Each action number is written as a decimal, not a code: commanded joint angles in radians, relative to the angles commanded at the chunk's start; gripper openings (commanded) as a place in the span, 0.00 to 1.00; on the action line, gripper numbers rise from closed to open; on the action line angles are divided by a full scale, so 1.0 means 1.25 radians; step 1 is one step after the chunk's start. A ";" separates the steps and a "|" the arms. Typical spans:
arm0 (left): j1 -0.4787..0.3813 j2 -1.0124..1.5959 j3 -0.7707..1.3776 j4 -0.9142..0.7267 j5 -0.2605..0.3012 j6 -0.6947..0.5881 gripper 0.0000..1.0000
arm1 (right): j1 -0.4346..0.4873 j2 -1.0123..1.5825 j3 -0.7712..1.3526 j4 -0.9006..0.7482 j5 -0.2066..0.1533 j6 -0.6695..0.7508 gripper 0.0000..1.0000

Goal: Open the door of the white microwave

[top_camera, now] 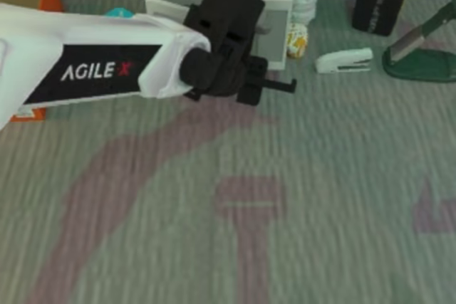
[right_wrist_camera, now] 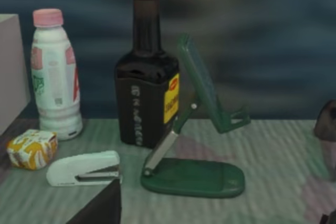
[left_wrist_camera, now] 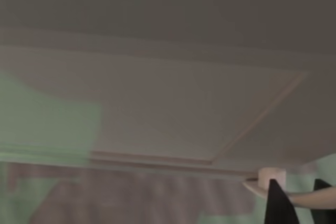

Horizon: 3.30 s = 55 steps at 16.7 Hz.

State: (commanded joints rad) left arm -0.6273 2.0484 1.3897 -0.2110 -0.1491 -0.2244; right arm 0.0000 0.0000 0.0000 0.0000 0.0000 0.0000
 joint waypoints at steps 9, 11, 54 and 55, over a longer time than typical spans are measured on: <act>0.009 -0.011 -0.019 0.009 0.011 0.020 0.00 | 0.000 0.000 0.000 0.000 0.000 0.000 1.00; 0.009 -0.011 -0.019 0.009 0.011 0.020 0.00 | 0.000 0.000 0.000 0.000 0.000 0.000 1.00; 0.018 -0.031 -0.049 0.024 0.038 0.052 0.00 | 0.000 0.000 0.000 0.000 0.000 0.000 1.00; 0.018 -0.031 -0.049 0.024 0.038 0.052 0.00 | 0.000 0.000 0.000 0.000 0.000 0.000 1.00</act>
State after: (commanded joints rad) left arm -0.6050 2.0093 1.3283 -0.1814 -0.1016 -0.1588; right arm 0.0000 0.0000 0.0000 0.0000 0.0000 0.0000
